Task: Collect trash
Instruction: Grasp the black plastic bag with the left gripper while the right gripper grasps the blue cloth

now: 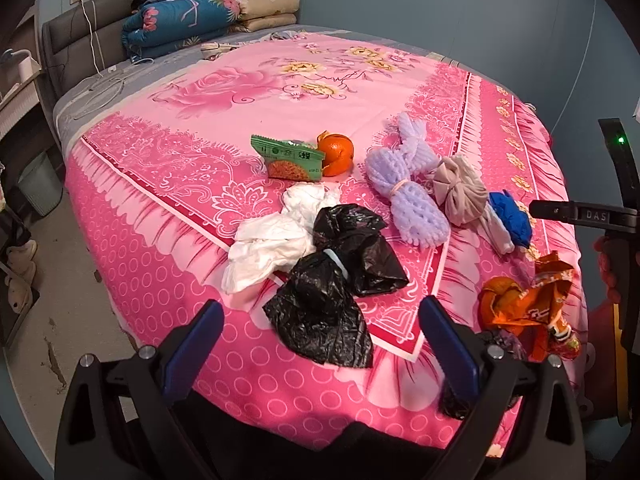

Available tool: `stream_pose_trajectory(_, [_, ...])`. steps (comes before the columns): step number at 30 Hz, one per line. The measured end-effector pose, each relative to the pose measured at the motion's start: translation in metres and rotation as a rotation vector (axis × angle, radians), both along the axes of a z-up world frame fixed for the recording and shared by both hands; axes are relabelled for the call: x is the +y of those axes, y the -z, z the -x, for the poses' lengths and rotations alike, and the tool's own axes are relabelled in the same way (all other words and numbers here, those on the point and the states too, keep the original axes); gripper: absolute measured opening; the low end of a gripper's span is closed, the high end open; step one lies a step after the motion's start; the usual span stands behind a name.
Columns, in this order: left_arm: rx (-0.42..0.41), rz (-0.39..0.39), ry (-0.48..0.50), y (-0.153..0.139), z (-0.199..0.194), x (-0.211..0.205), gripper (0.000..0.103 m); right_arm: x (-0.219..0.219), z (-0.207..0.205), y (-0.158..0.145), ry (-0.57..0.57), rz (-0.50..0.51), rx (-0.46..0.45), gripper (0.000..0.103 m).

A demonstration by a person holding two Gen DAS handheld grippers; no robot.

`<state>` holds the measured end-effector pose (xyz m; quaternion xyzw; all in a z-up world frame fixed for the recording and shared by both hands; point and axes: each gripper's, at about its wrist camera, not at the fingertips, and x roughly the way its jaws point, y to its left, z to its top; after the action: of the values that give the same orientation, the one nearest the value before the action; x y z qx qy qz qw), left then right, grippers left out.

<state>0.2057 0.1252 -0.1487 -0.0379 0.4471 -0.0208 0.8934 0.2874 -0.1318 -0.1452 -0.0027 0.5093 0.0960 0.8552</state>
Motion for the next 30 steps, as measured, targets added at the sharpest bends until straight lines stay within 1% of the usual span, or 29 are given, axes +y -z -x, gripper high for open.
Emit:
stream_pose_trajectory(4, [0.014, 0.054, 0.006, 0.01, -0.008, 0.005, 0.085, 0.004, -0.007, 0.008, 0.004, -0.021, 0.027, 0.095])
stream_pose_trajectory(7, [0.006, 0.052, 0.03, 0.013, -0.011, -0.001, 0.08, 0.005, -0.009, 0.012, 0.01, -0.014, 0.018, 0.094])
stream_pose_trajectory(8, [0.006, 0.05, 0.038, 0.015, -0.012, -0.004, 0.076, 0.004, -0.009, 0.014, 0.017, -0.016, 0.021, 0.088])
stream_pose_trajectory(9, [0.013, 0.052, 0.05, 0.017, -0.014, -0.007, 0.069, 0.003, -0.009, 0.015, 0.023, -0.02, 0.027, 0.083])
stream_pose_trajectory(10, [0.018, 0.056, 0.055, 0.018, -0.015, -0.009, 0.065, 0.003, -0.01, 0.017, 0.029, -0.02, 0.039, 0.074])
stream_pose_trajectory(11, [0.022, 0.063, 0.064, 0.019, -0.016, -0.011, 0.056, 0.003, -0.01, 0.018, 0.034, -0.018, 0.045, 0.072])
stream_pose_trajectory(12, [0.026, 0.07, 0.075, 0.02, -0.017, -0.014, 0.05, 0.003, -0.011, 0.02, 0.032, -0.017, 0.053, 0.071])
stream_pose_trajectory(13, [0.03, 0.07, 0.09, 0.022, -0.018, -0.018, 0.047, 0.004, -0.011, 0.022, 0.027, -0.019, 0.059, 0.067])
stream_pose_trajectory(14, [0.033, 0.068, 0.097, 0.023, -0.018, -0.02, 0.042, 0.004, -0.011, 0.024, 0.026, -0.023, 0.065, 0.062])
stream_pose_trajectory(15, [0.037, 0.075, 0.107, 0.025, -0.019, -0.023, 0.037, 0.004, -0.012, 0.027, 0.029, -0.03, 0.077, 0.059])
stream_pose_trajectory(16, [0.042, 0.082, 0.112, 0.026, -0.02, -0.024, 0.035, 0.004, -0.013, 0.029, 0.029, -0.038, 0.085, 0.055])
stream_pose_trajectory(17, [0.044, 0.093, 0.118, 0.027, -0.021, -0.026, 0.028, 0.003, -0.014, 0.032, 0.029, -0.05, 0.1, 0.05])
stream_pose_trajectory(18, [0.042, 0.098, 0.118, 0.027, -0.021, -0.025, 0.021, 0.002, -0.016, 0.034, 0.036, -0.057, 0.11, 0.048])
stream_pose_trajectory(19, [0.044, 0.102, 0.116, 0.029, -0.022, -0.026, 0.017, 0.003, -0.016, 0.036, 0.038, -0.06, 0.117, 0.042])
stream_pose_trajectory(20, [0.047, 0.107, 0.117, 0.03, -0.023, -0.026, 0.009, 0.003, -0.016, 0.037, 0.036, -0.069, 0.123, 0.035])
stream_pose_trajectory(21, [0.05, 0.113, 0.118, 0.03, -0.023, -0.025, 0.005, 0.003, -0.016, 0.037, 0.033, -0.079, 0.125, 0.033])
stream_pose_trajectory(23, [0.048, 0.129, 0.126, 0.031, -0.023, -0.026, 0.004, 0.003, -0.016, 0.037, 0.033, -0.092, 0.127, 0.025])
stream_pose_trajectory(25, [0.039, 0.128, 0.126, 0.031, -0.023, -0.025, 0.001, 0.002, -0.016, 0.036, 0.03, -0.107, 0.123, 0.02])
stream_pose_trajectory(26, [0.03, 0.125, 0.121, 0.03, -0.022, -0.024, 0.001, 0.001, -0.015, 0.035, 0.033, -0.113, 0.124, 0.017])
stream_pose_trajectory(28, [0.012, 0.13, 0.109, 0.027, -0.02, -0.021, 0.001, -0.001, -0.013, 0.031, 0.034, -0.114, 0.114, 0.015])
stream_pose_trajectory(30, [0.001, 0.155, 0.096, 0.025, -0.018, -0.015, 0.0, -0.003, -0.01, 0.025, 0.035, -0.118, 0.096, 0.013])
